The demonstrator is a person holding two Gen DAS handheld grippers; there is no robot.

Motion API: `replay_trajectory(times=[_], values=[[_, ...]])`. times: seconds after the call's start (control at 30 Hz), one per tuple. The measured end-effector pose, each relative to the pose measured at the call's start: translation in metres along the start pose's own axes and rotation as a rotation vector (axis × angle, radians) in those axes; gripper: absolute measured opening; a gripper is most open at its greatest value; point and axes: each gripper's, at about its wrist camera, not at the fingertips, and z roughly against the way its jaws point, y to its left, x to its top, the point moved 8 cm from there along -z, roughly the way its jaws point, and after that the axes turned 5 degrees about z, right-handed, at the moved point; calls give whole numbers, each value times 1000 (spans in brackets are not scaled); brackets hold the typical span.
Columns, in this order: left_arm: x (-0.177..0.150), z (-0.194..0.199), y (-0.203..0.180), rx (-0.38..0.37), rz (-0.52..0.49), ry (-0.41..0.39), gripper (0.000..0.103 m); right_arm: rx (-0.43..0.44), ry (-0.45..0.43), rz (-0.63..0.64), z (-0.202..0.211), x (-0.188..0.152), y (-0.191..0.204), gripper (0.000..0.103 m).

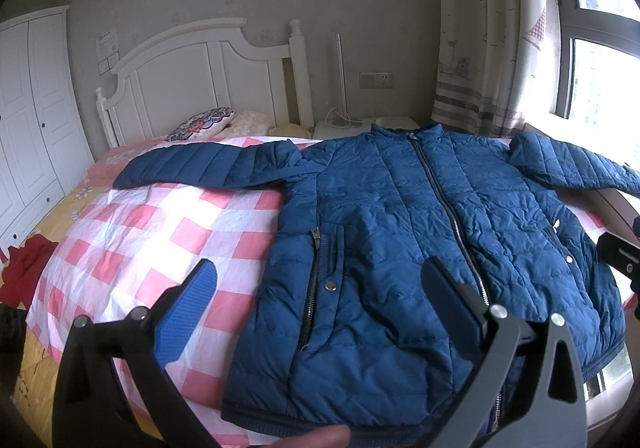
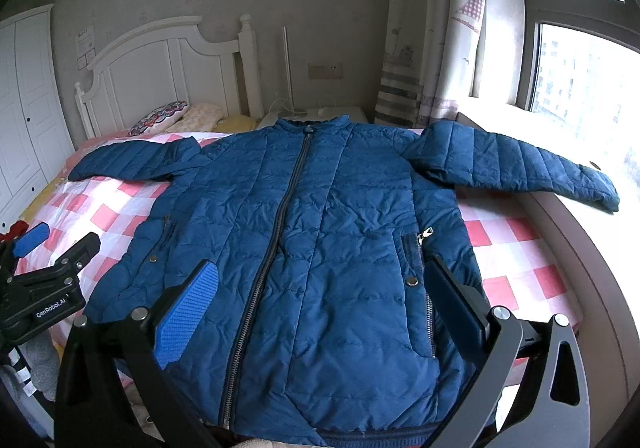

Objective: Fold large clothes

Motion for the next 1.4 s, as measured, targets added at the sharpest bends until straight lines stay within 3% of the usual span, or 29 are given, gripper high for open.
replay_trajectory(times=[0.27,0.47,0.7,0.93,1.1,1.23,1.27,1.3,1.4], values=[[-5,-9,3,3,3,25,101,5,17,-6,-8,-5,1,98],[-11,-36,-5,-23,-15,89,101,-8,17,-14,-27,-11,-12,98],[-6,-138,-28,25,-173,220,101,-14,103,-189,-80,-9,-89,98],[21,-245,-48,35,-182,318,101,-106,118,-559,-144,-1,-231,98],[23,-277,-45,-61,-50,359,101,-152,104,-705,-187,11,-304,87],[15,-282,-42,-116,6,375,101,-210,99,-768,-212,18,-335,78],[14,-282,-42,-119,12,379,101,-223,95,-772,-215,20,-340,70],[13,-282,-43,-119,16,384,101,-246,79,-757,-218,25,-342,53],[12,-285,-43,-123,28,407,101,-304,-11,-666,-213,44,-342,27]])
